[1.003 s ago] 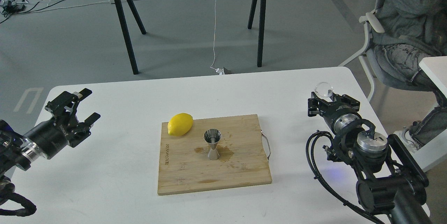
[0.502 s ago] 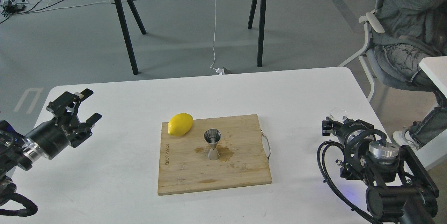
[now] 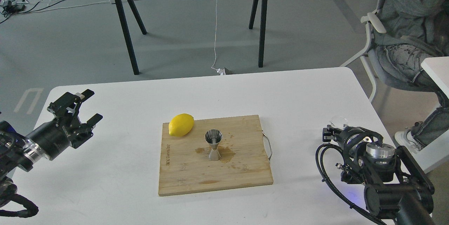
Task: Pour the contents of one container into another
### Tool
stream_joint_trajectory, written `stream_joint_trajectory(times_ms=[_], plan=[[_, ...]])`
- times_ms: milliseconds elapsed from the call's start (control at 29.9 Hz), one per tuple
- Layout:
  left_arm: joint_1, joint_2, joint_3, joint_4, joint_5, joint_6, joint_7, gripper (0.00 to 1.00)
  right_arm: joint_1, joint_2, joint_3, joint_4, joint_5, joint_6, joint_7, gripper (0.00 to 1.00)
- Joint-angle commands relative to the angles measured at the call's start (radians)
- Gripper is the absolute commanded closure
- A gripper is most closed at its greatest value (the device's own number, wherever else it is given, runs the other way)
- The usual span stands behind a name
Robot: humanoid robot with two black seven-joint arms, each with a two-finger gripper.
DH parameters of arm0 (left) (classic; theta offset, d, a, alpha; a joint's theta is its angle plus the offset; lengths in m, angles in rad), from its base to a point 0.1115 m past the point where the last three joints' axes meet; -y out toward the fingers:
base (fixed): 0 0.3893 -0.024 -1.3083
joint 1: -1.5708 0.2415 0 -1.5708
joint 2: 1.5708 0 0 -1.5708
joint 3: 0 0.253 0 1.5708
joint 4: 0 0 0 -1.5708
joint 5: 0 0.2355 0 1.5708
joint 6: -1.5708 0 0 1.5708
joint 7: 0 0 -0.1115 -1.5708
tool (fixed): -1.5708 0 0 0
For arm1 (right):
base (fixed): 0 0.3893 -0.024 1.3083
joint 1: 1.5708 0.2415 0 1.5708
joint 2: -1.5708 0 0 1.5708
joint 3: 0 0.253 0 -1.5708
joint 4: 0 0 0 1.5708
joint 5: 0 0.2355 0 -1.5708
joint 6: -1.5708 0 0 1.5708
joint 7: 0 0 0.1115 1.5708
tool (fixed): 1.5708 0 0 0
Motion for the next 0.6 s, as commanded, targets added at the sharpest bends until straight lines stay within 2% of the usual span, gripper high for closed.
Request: stream_joint_trajectory(times_ms=[0, 569], plan=[[0.0, 0.0, 0.0, 0.0, 0.0, 0.0, 0.0, 0.02, 0.009, 0.0, -0.017, -0.016, -0.001, 0.0, 0.001, 0.59], [0.0, 0.002, 0.0, 0.0, 0.0, 0.0, 0.0, 0.02, 0.01, -0.001, -0.047, -0.015, -0.001, 0.0, -0.001, 0.46]])
